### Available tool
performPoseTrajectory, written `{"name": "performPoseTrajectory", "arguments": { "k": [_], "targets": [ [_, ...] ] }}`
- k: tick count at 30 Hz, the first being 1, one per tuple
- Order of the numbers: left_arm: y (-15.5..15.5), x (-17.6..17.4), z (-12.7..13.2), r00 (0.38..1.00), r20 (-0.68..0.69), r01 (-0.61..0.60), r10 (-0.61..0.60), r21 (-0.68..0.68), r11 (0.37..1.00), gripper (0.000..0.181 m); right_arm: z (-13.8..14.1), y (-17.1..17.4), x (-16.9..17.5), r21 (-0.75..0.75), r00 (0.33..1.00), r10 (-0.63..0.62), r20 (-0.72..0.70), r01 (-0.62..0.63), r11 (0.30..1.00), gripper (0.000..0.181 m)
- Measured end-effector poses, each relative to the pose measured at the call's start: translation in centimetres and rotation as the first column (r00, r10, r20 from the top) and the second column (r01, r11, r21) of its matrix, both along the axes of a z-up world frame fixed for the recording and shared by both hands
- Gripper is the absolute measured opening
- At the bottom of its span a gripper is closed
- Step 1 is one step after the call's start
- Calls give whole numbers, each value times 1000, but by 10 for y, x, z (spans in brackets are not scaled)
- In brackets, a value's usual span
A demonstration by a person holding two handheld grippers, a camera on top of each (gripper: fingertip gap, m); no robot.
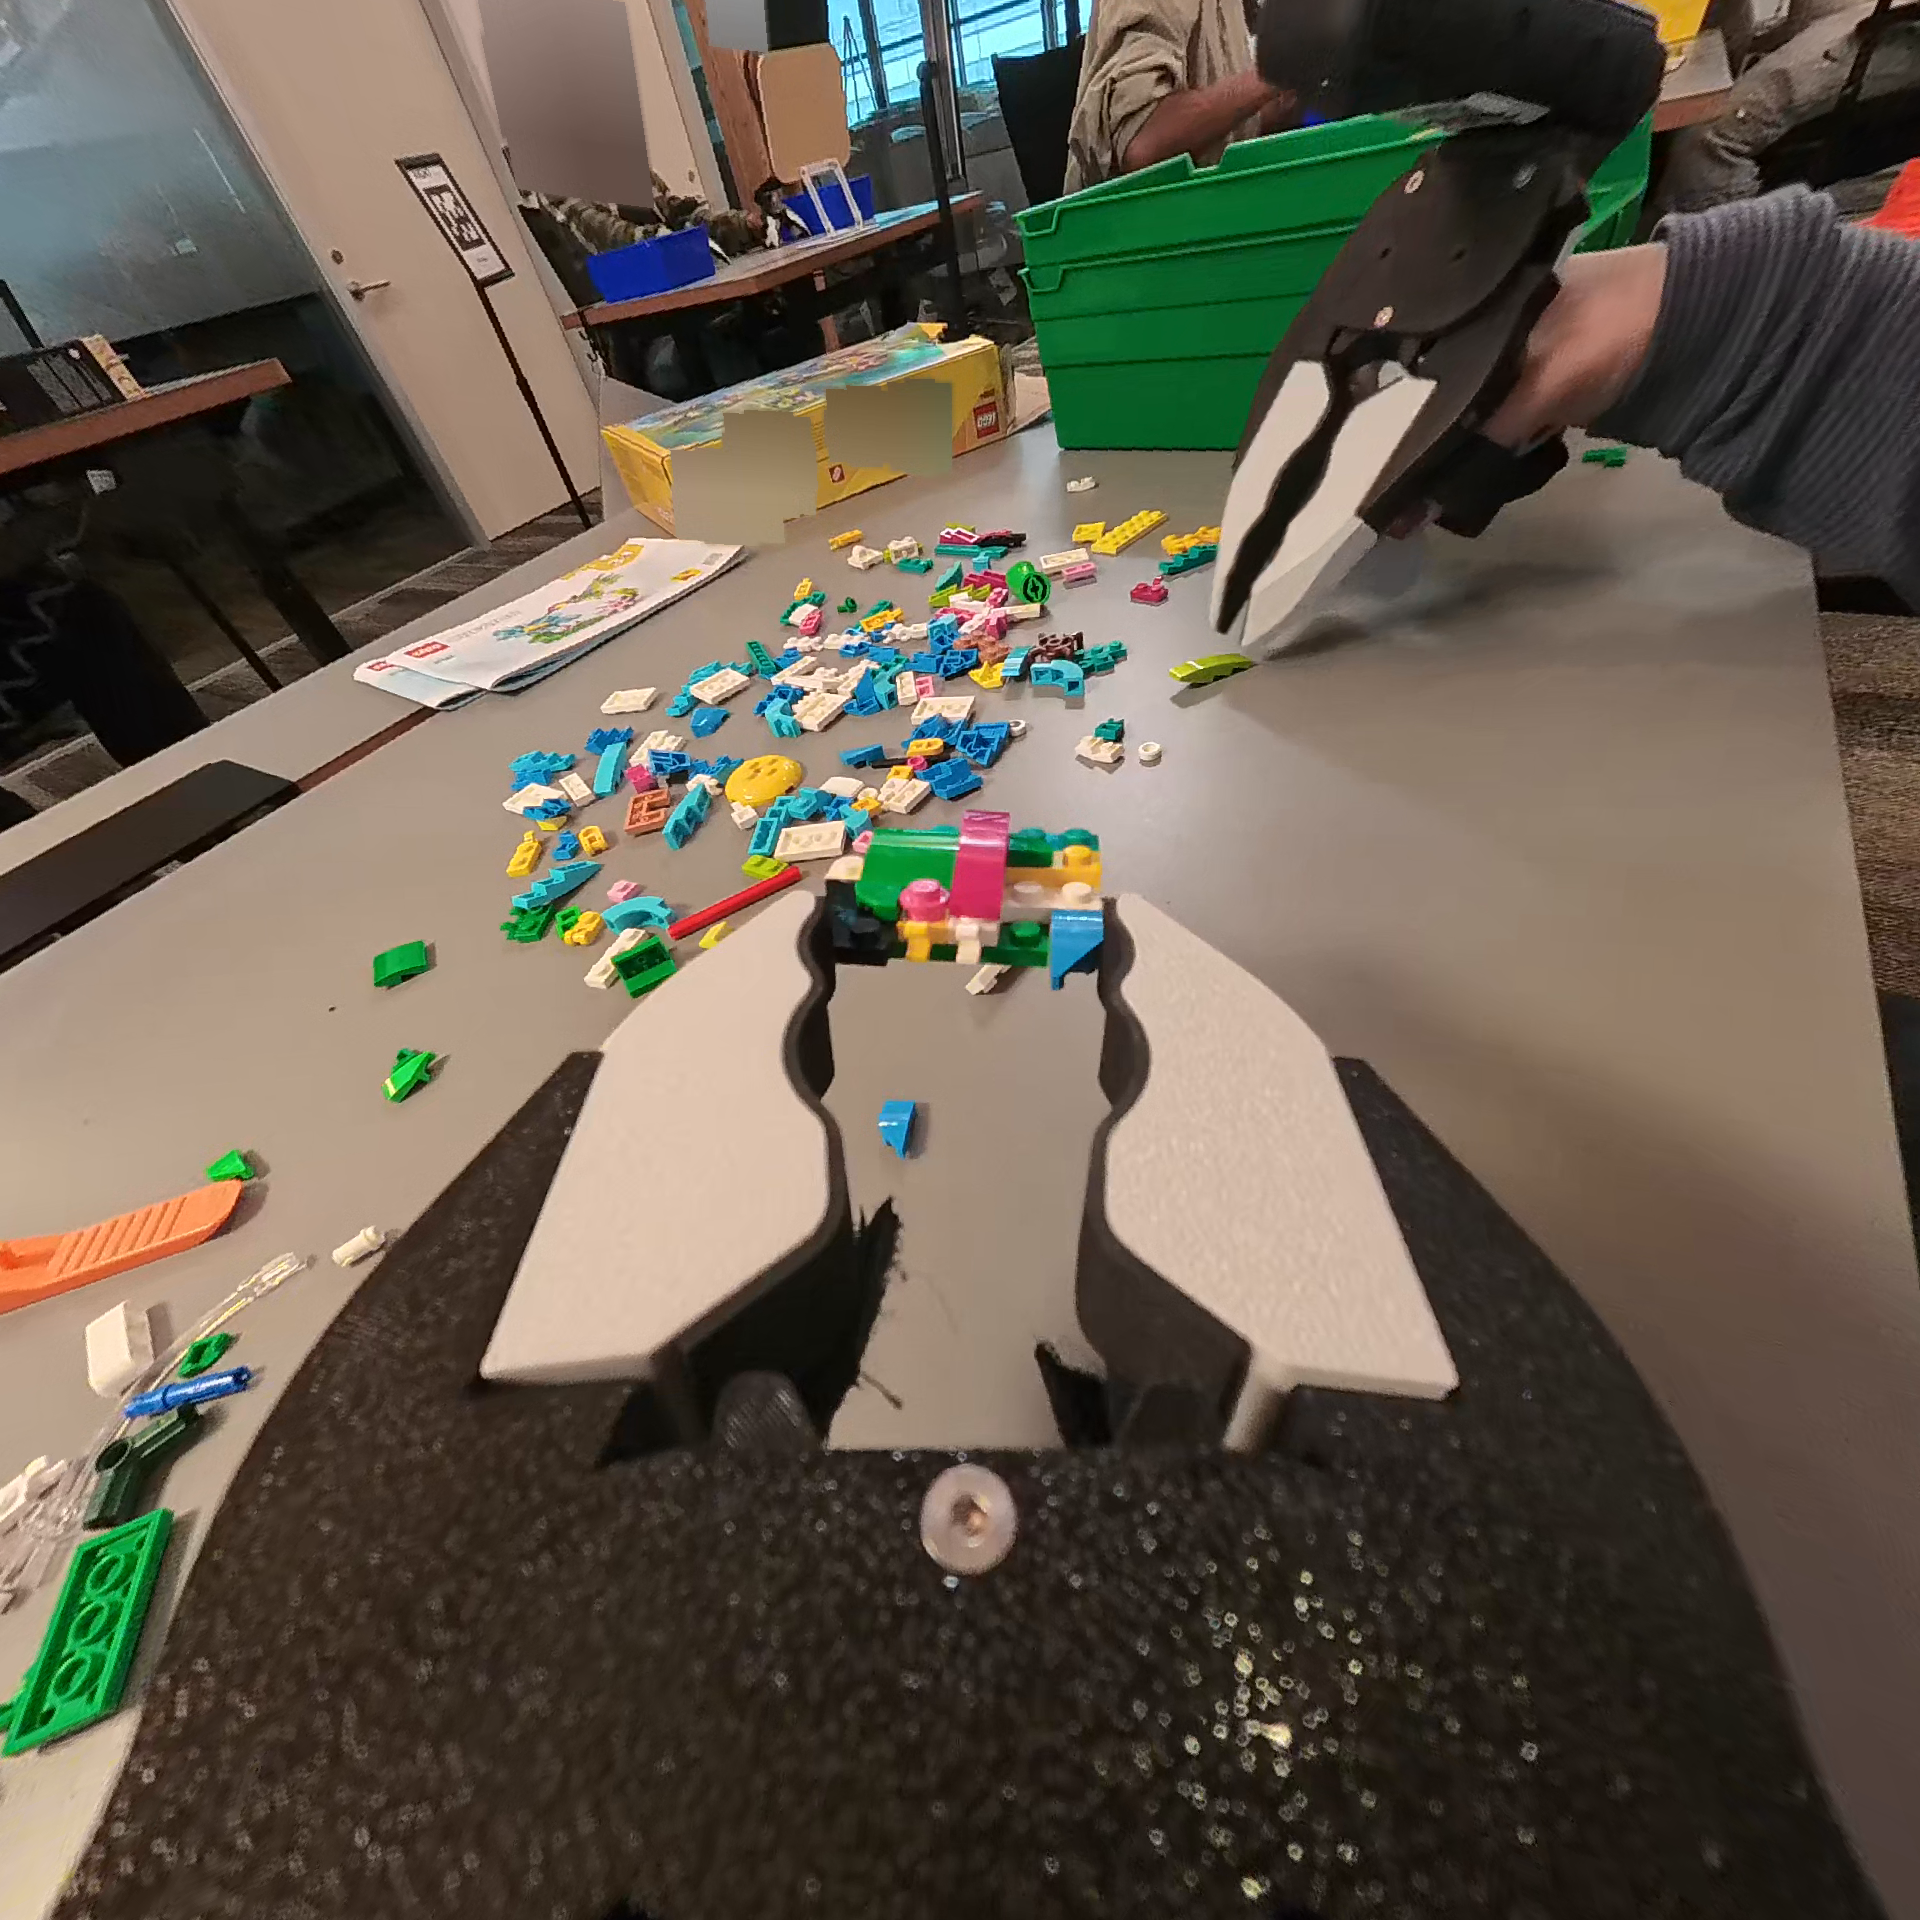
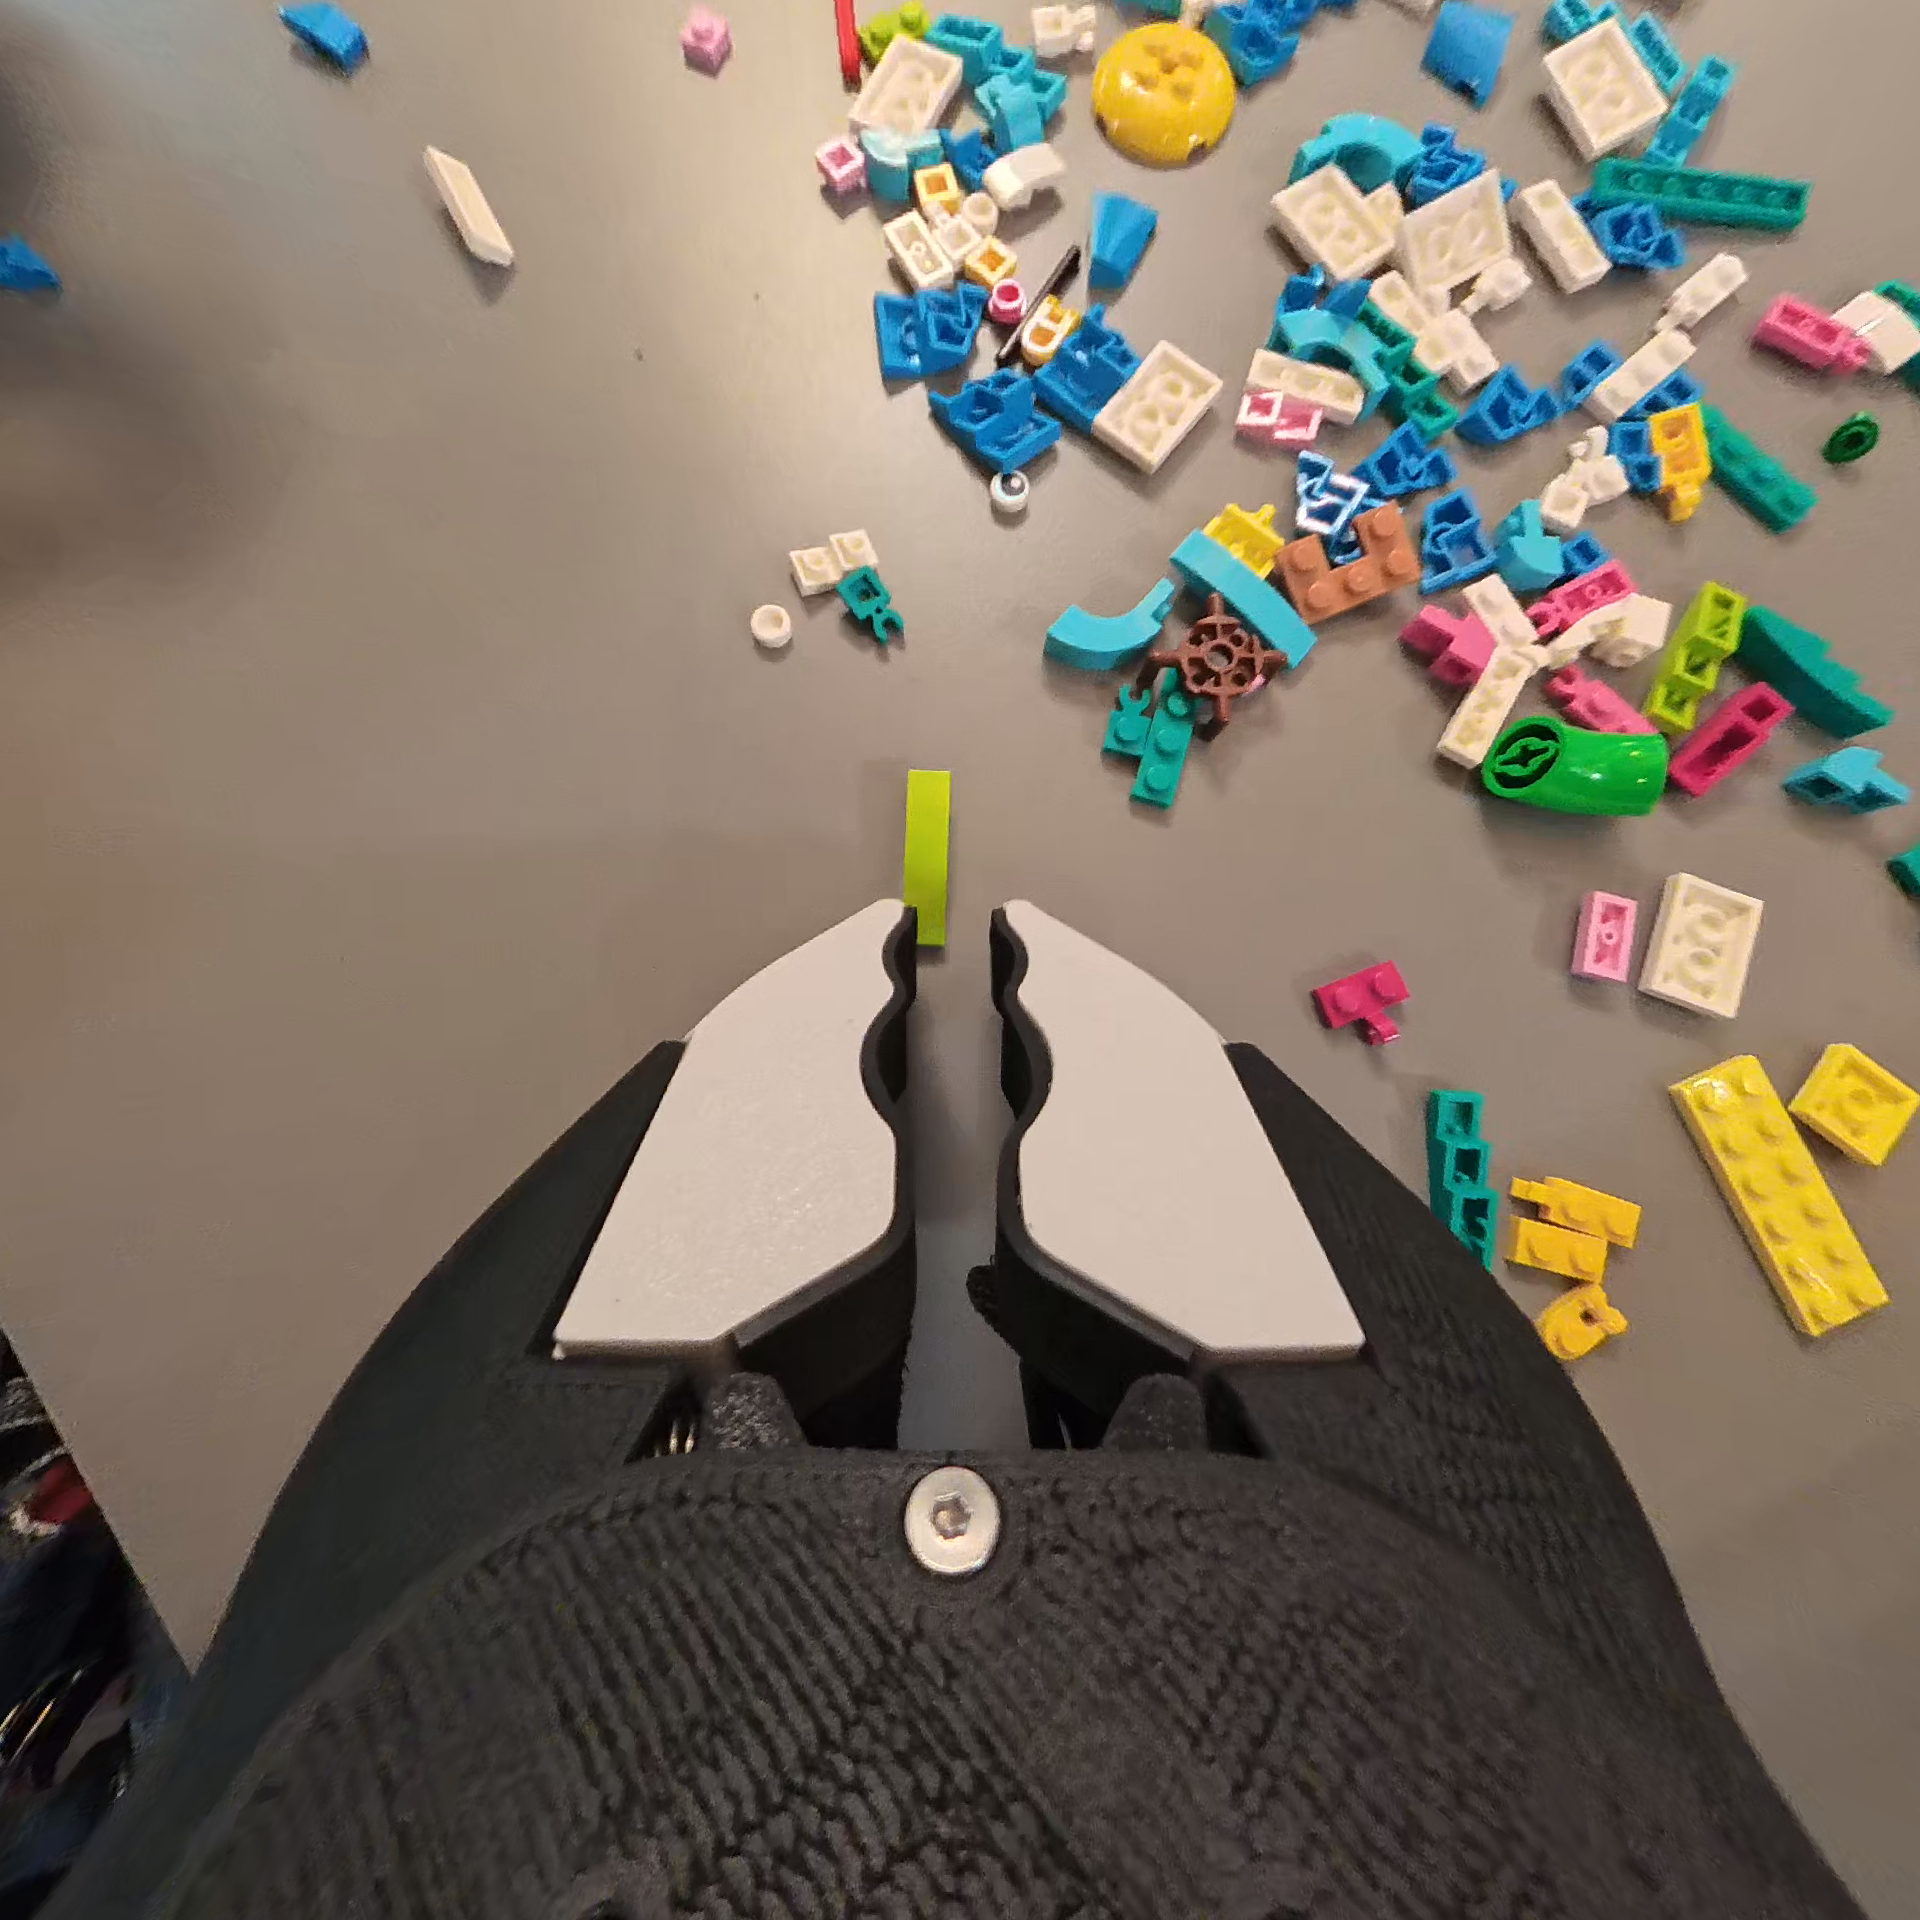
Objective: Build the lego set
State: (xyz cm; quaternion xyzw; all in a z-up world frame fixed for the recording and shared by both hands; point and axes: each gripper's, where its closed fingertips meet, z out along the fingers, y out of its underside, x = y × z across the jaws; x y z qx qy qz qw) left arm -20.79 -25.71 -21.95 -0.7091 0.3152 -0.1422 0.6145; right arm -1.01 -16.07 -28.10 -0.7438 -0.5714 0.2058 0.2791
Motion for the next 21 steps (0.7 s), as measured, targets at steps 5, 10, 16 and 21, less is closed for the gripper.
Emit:
{"name": "performPoseTrajectory", "arguments": {
  "k": [5,10,16,21],
  "targets": [
    [0,0,-1,1000,-2,2,-2,-3,1000,48,0,-6,-9,-24,1000,25,-14,-25,999,17],
    [0,1,-1,1000,-7,3,-3,0,1000,48,-7,-7,-13,0,998,32,49,-32,999,19],
    [0,1,-1,1000,-8,8,-8,-4,1000,48,-4,-10,-23,34,994,78,78,-81,996,6],
    [-1,1,0,1000,11,16,-16,-12,1000,48,21,-25,-64,117,973,229,27,-230,966,6]
  ]
}}
